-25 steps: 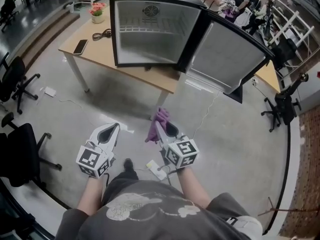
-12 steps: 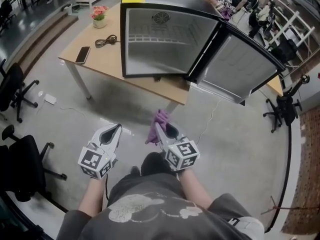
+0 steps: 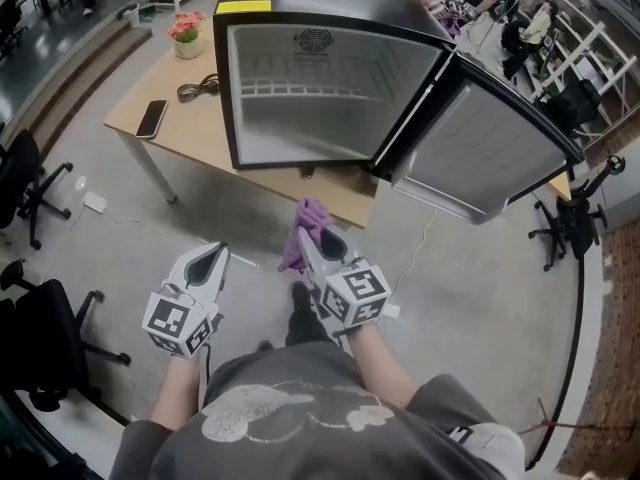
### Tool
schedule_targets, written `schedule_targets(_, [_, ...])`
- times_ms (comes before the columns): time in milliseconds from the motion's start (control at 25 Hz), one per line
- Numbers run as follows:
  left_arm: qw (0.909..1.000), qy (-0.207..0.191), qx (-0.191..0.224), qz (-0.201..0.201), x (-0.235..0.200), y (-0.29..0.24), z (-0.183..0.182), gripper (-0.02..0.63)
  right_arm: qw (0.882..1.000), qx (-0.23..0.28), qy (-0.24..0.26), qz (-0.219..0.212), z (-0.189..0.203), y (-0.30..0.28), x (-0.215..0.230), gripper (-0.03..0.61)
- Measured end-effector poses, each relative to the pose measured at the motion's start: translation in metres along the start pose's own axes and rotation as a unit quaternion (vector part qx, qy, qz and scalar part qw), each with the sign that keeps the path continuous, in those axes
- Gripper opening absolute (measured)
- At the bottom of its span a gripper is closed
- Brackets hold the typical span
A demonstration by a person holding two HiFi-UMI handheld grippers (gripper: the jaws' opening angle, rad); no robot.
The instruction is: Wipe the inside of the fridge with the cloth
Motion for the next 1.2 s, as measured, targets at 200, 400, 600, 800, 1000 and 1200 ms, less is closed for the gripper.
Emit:
schedule_targets(200, [0.9998,-0.010,0.001,-0.017,-0.017,-0.045,-0.021,0.017,0.999,0.014,0.006,-0.034,-0.032,-0.035,0.032,0.078])
schedule_targets(400, [0.9990,-0.009,0.015,-0.041,-0.034,-0.089,-0.051,0.017,0.998,0.016,0.022,-0.059,-0.063,-0.067,0.067,0.078])
schedule_targets(600, [0.9971,-0.012,0.024,-0.071,-0.041,-0.116,-0.086,0.017,0.994,0.020,0.046,-0.097,-0.096,-0.092,0.087,0.078])
schedule_targets(800, [0.9925,-0.018,0.035,-0.115,-0.052,-0.129,-0.109,0.017,0.983,0.044,0.072,-0.163,-0.142,-0.115,0.086,0.078])
schedule_targets(1000, [0.9876,-0.029,0.047,-0.147,-0.056,-0.135,-0.130,0.017,0.972,0.071,0.095,-0.203,-0.185,-0.139,0.077,0.078])
schedule_targets(1200, [0.9859,-0.039,0.053,-0.154,-0.060,-0.134,-0.144,0.017,0.971,0.097,0.111,-0.187,-0.218,-0.167,0.073,0.078])
Point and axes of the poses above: the fingertips, and each gripper's own axes: y backward along the fingers, x to its right, z out of its underside, the point moved 10 cm from there along y, backward along the fingers, and after that the axes turned 10 degrees about -x, right-handed, at the moved point
